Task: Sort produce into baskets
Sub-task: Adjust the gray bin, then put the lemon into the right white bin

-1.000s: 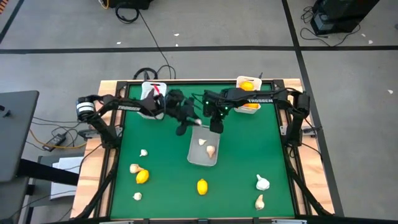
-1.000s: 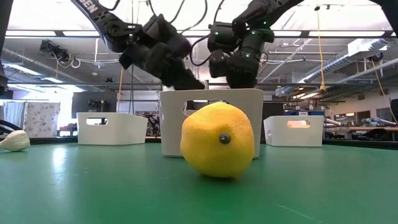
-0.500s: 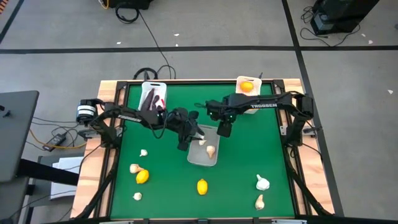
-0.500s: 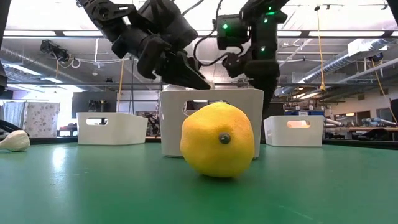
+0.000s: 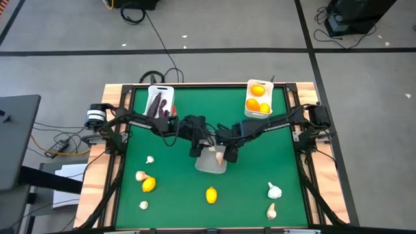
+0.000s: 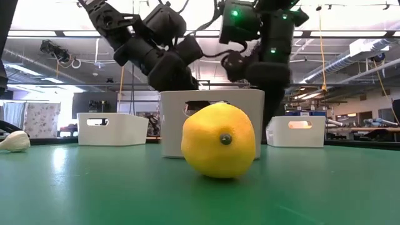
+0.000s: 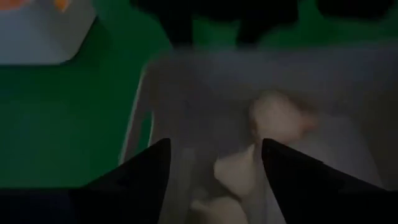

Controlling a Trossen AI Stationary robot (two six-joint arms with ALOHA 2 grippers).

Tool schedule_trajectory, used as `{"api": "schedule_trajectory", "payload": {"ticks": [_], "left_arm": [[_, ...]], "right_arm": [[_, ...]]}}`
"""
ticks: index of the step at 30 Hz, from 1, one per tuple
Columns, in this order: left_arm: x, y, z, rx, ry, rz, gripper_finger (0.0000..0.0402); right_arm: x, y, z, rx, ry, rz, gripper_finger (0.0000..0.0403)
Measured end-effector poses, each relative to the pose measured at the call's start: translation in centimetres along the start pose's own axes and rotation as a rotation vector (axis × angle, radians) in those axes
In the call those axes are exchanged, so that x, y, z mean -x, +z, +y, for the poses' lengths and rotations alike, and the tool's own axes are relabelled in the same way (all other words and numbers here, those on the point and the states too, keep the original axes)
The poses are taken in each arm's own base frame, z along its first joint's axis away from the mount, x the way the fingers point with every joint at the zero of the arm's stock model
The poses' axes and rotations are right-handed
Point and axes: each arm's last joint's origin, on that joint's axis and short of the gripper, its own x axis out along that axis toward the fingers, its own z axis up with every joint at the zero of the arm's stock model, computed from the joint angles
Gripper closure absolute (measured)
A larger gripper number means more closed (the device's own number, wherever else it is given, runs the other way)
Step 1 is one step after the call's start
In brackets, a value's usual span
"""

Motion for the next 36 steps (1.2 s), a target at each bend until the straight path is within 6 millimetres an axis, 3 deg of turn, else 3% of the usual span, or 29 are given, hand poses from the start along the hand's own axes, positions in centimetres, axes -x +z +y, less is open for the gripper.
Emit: {"api": "schedule_trajectory", "payload": {"ticks": [5, 9, 13, 19, 27, 36], "left_arm": [[0.7, 0.4, 0.1, 0.011, 0.007, 0.003, 0.0147], [1.7, 0.5, 0.1, 0.040, 0.042, 0.041, 0.0147], [3.3, 1.0, -0.1, 0.083, 0.057, 0.068, 0.0147], [6.6, 2.4, -1.9, 0.077, 0.080, 0.059, 0.0147], [10.0, 1.4, -7.0, 0.163, 0.196, 0.245, 0.0147], [12.1, 0.1, -15.3, 0.287, 0.083, 0.288, 0.0147]], "right_arm": [[0.0, 1.6, -0.2, -0.002, 0.018, -0.151, 0.0214], [-0.2, 1.7, -1.3, -0.020, -0.026, -0.136, 0.0214], [0.1, 0.7, -1.9, -0.038, -0.121, -0.063, 0.0214], [3.2, -2.1, -0.7, -0.076, -0.214, 0.000, 0.0214], [7.1, -5.4, 3.3, -0.107, -0.218, -0.167, 0.0214], [7.8, -7.8, 7.9, -0.068, -0.131, -0.330, 0.0214]]}}
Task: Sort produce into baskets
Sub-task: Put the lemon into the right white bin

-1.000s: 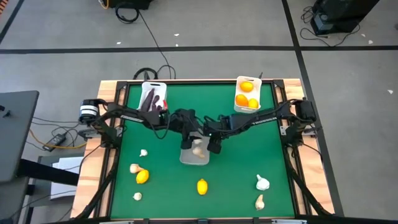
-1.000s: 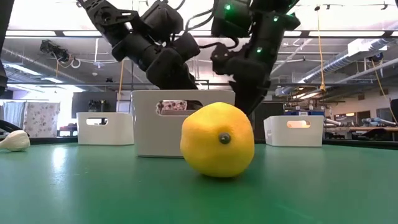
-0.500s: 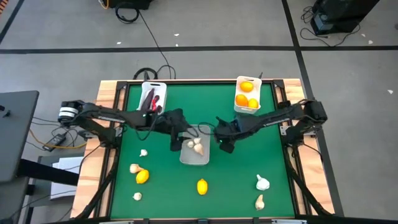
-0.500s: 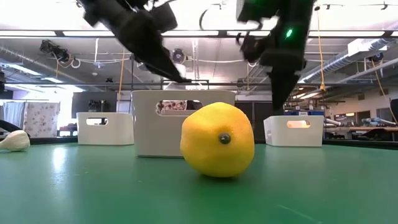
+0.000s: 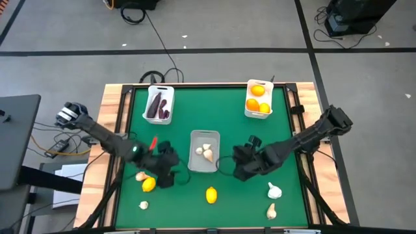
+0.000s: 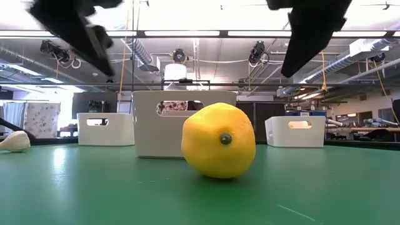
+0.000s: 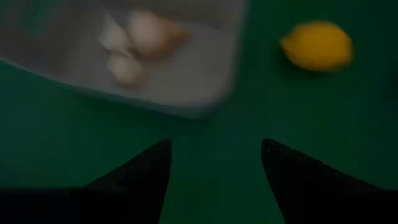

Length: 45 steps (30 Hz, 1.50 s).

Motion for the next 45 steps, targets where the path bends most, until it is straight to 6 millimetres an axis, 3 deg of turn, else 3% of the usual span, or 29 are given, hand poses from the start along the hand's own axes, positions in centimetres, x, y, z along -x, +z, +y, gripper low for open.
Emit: {"api": "schedule_trajectory", "payload": {"ticks": [8, 13, 21, 28, 38, 45], "left_arm": [[0.6, -4.0, -4.1, 0.238, -0.021, 0.091, 0.0147], [1.3, -5.8, -4.2, 0.392, 0.049, 0.203, 0.0147], [2.3, -7.8, -4.4, 0.494, 0.093, 0.393, 0.0147], [2.3, -8.6, -4.6, 0.507, 0.138, 0.430, 0.0147], [-0.4, -10.1, -5.3, 0.437, 0.261, 0.506, 0.0149], [-0.4, -9.5, -5.7, 0.383, 0.237, 0.441, 0.0205]], "right_arm": [[0.9, -1.5, 2.7, 0.007, 0.153, -0.090, 0.0214], [1.2, -1.6, 3.6, -0.005, 0.202, -0.133, 0.0214], [1.3, -1.6, 3.9, -0.014, 0.228, -0.150, 0.0214], [1.6, -1.9, 4.1, 0.000, 0.236, -0.153, 0.0214], [2.1, -2.6, 4.6, 0.021, 0.237, -0.174, 0.0214], [1.4, -2.2, 5.0, -0.044, 0.251, -0.315, 0.0214]]}}
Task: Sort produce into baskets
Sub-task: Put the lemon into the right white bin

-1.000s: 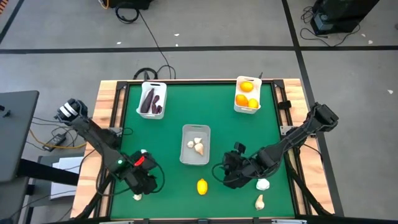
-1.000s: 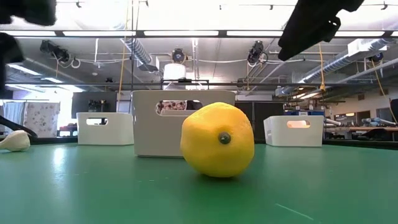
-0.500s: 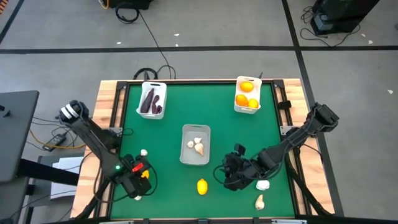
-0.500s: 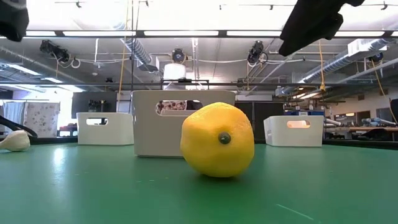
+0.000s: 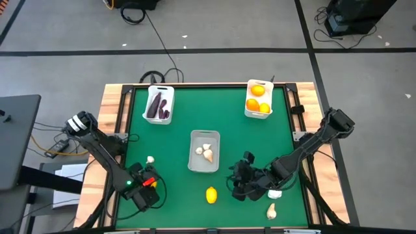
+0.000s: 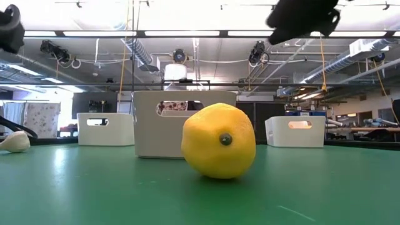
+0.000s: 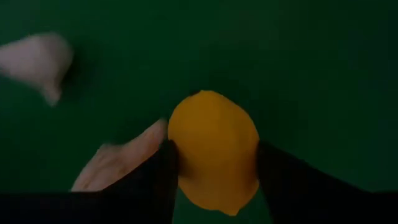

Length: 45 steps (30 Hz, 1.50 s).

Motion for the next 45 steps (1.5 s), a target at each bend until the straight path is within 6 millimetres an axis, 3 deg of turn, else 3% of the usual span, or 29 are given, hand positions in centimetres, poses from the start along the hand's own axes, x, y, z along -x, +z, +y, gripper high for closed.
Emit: {"api": "schedule_trajectory", "payload": {"ticks": [6, 9, 11, 16, 21, 29, 33, 36, 41, 45], "left_arm": [[1.9, 1.1, -1.6, -0.078, -0.065, -0.176, 0.0209], [3.3, 1.8, -2.5, -0.151, -0.085, -0.294, 0.0205], [4.3, 2.2, -3.0, -0.208, -0.086, -0.384, 0.0204], [6.5, 3.5, -4.7, -0.410, -0.069, -0.685, 0.0204], [7.6, 5.6, -6.1, -0.528, -0.004, -0.914, 0.0204], [7.8, 10.9, -5.8, -0.543, 0.108, -1.011, 0.0204], [8.0, 13.0, -5.4, -0.566, 0.139, -1.038, 0.0204], [7.9, 14.2, -5.0, -0.589, 0.181, -1.042, 0.0204], [7.5, 15.8, -4.2, -0.593, 0.183, -1.014, 0.0204], [7.3, 16.8, -3.6, -0.590, 0.178, -0.998, 0.0204]], "right_arm": [[-2.6, -1.4, -0.6, -0.002, 0.238, -0.130, 0.0213], [-3.2, -2.0, -1.1, 0.097, 0.355, -0.250, 0.0212], [-3.3, -2.1, -1.6, 0.074, 0.406, -0.332, 0.0210], [-3.6, -1.1, -3.2, -0.141, 0.469, -0.464, 0.0210], [-3.9, -0.2, -3.5, -0.083, 0.507, -0.468, 0.0192], [-3.6, 1.9, -3.2, 0.013, 0.434, -0.572, 0.0109], [-4.3, 2.8, -4.6, -0.059, 0.248, -0.620, 0.0069], [-4.7, 3.4, -5.5, -0.080, 0.212, -0.630, 0.0047], [-5.4, 4.3, -6.7, -0.077, 0.266, -0.632, 0.0032], [-5.8, 4.7, -7.4, -0.084, 0.280, -0.625, 0.0050]]}}
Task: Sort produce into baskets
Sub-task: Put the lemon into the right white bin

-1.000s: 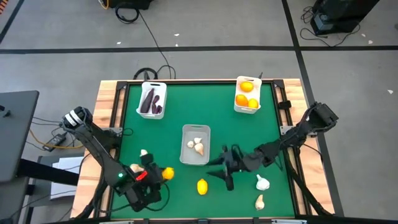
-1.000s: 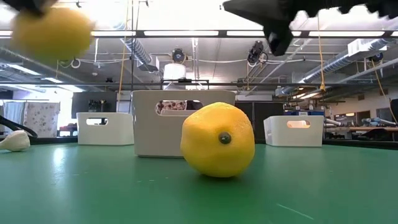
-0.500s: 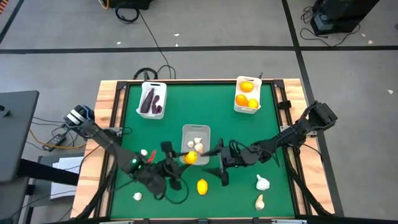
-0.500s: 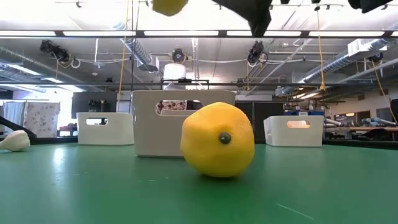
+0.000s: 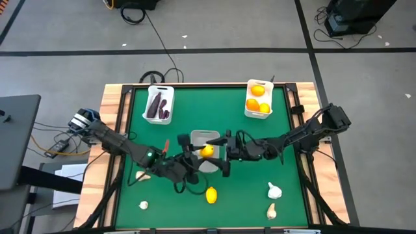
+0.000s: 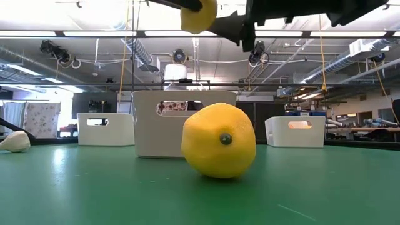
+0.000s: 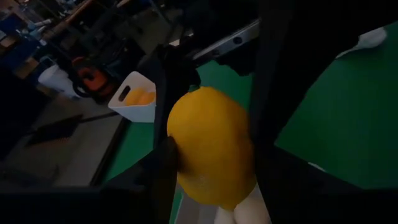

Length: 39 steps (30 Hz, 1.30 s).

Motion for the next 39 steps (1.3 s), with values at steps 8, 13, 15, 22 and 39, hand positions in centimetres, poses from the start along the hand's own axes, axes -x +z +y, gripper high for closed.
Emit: {"api": "schedule_trajectory", "payload": {"ticks": [8, 13, 15, 22, 39], "left_arm": [[-0.8, -0.2, 0.9, 0.015, 0.053, 0.022, 0.0192], [-1.1, -0.6, 1.5, 0.021, 0.154, 0.059, 0.0152], [-1.4, -1.1, 1.9, 0.031, 0.181, 0.093, 0.0131], [-2.8, -3.7, 2.5, 0.067, 0.029, 0.239, 0.0082], [-3.3, -4.6, 2.4, 0.080, 0.038, 0.233, 0.0078]], "right_arm": [[-0.4, 0.1, -1.2, -0.031, -0.026, 0.014, 0.0207], [-0.8, 0.3, -2.6, -0.015, -0.101, 0.022, 0.0207], [-0.8, 0.6, -3.7, 0.014, -0.167, 0.044, 0.0207], [0.9, 2.6, -8.8, 0.113, -0.526, 0.172, 0.0207], [8.7, 3.7, -21.0, -0.021, -1.156, 0.640, 0.0171]]}}
